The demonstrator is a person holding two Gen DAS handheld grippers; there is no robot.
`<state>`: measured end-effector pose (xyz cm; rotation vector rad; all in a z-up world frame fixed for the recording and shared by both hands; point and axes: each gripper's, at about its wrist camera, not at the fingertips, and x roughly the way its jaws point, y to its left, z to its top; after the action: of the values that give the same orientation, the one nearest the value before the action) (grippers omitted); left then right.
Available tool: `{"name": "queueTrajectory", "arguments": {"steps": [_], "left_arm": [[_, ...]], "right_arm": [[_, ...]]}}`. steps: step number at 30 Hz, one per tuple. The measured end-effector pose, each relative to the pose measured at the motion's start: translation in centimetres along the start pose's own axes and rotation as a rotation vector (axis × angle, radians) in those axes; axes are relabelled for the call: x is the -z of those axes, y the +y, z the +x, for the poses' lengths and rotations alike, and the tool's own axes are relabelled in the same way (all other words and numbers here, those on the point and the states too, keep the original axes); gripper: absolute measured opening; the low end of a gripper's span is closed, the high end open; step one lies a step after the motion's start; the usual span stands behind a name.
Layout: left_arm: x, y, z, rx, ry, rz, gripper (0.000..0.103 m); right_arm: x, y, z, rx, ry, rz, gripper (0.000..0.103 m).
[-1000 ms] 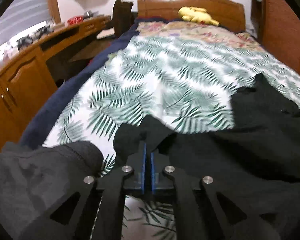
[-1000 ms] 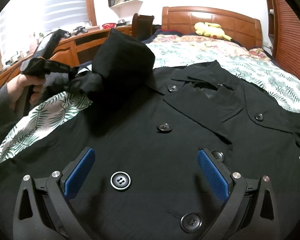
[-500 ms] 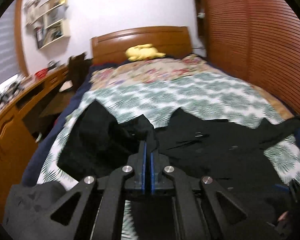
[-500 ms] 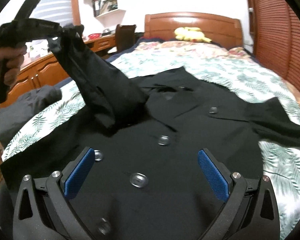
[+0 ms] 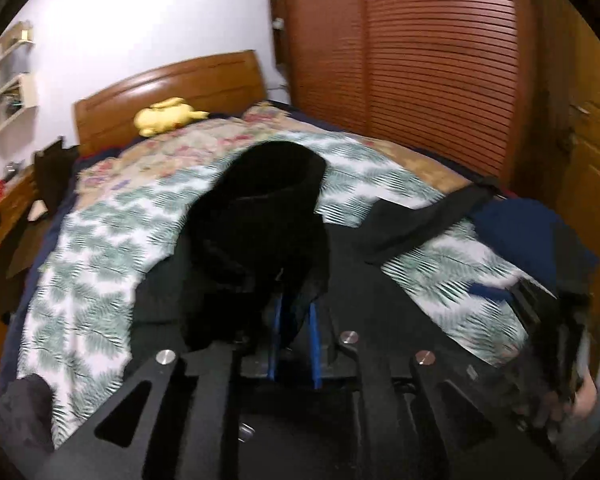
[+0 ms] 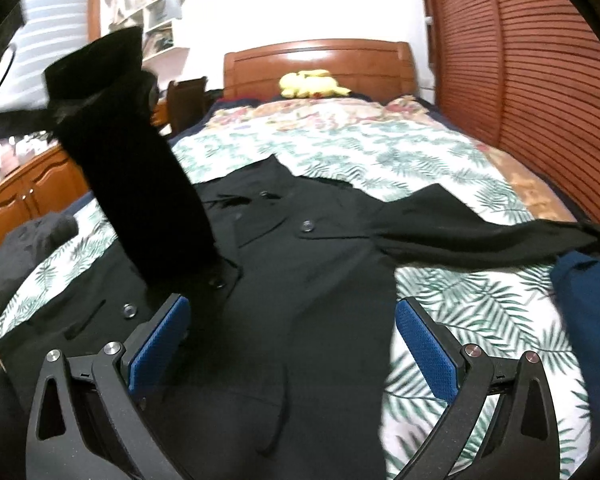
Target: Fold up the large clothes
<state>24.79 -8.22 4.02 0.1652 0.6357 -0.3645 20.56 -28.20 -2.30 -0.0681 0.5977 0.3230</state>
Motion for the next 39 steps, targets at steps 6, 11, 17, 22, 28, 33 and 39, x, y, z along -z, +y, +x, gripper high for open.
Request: {"name": "queueTrajectory", "arguments": {"steps": [6, 11, 17, 22, 28, 33, 39], "left_arm": [[3.1, -3.2, -2.0, 0.096, 0.032, 0.024, 0.025], [6.5, -3.5, -3.1, 0.124, 0.046, -0.023, 0.029], [9.7, -1.1, -2.1, 0.075, 0.049, -0.090, 0.031], [11.7, 1.0, -1.3, 0.036, 0.031, -0.147, 0.032], [14.0, 2.8, -0.9, -0.016, 0.010, -0.182, 0.032], [14.6, 3.4, -1.3, -0.075, -0.031, -0.156, 0.033], [14.9, 3.1, -0.8, -0.075, -0.026, -0.139, 0.034]], "right_arm": [[-0.4, -1.0, -1.7, 0.029, -0.014, 0.016, 0.103], [-0.6, -1.1, -2.3, 0.049, -0.017, 0.008, 0.103], [0.1, -0.7, -1.9, 0.050, 0.011, -0.023, 0.103], [1.2, -0.7, -0.7, 0.043, 0.052, -0.045, 0.103], [2.9, -1.2, 0.9, 0.039, 0.111, -0.054, 0.103], [4.7, -1.1, 1.9, 0.003, 0.167, -0.071, 0.101], [7.2, 0.6, 2.8, -0.031, 0.271, -0.137, 0.097]]}}
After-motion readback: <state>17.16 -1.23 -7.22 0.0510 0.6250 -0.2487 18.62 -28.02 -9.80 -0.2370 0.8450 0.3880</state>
